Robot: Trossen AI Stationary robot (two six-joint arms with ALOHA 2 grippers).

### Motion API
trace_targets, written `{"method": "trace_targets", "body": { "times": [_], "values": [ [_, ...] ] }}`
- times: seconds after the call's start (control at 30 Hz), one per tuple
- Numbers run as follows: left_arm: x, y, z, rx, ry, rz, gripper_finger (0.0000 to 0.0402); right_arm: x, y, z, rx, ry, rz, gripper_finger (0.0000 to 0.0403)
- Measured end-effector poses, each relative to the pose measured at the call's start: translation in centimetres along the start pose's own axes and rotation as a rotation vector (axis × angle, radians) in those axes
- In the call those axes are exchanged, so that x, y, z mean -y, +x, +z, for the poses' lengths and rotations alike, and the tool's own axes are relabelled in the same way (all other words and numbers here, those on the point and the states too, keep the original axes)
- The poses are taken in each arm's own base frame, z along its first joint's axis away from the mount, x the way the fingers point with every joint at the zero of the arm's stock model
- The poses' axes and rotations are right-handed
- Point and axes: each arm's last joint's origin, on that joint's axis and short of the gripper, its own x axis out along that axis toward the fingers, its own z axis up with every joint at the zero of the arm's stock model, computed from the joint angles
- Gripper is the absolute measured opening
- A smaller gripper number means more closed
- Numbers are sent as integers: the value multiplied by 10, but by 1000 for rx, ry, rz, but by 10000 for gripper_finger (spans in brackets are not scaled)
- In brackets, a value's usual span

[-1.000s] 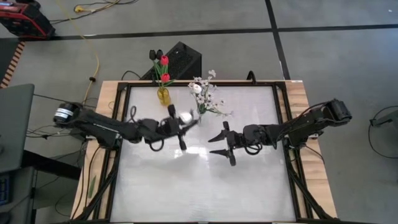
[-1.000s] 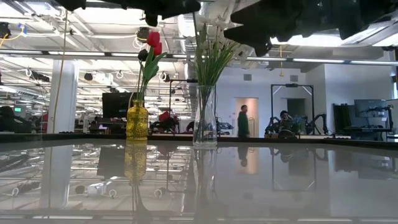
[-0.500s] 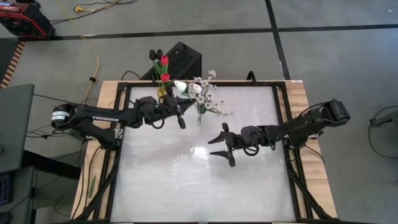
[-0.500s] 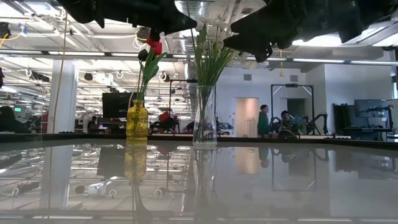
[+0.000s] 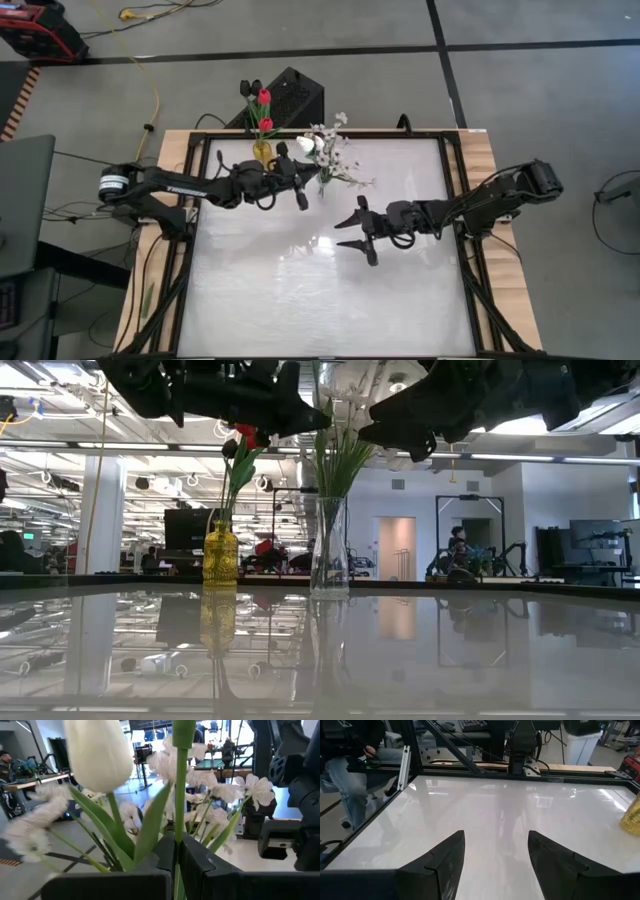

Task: Sort flowers into vase by color
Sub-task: Put the white flower into the transparent flower vase

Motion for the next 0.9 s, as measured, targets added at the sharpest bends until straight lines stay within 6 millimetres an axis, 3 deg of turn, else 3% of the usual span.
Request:
{"method": "trace_targets", "body": {
  "times": [0.9],
  "values": [
    [2, 4, -23, -164, -86, 61, 0, 8, 0, -4, -45, -3, -27, 244]
  ]
}}
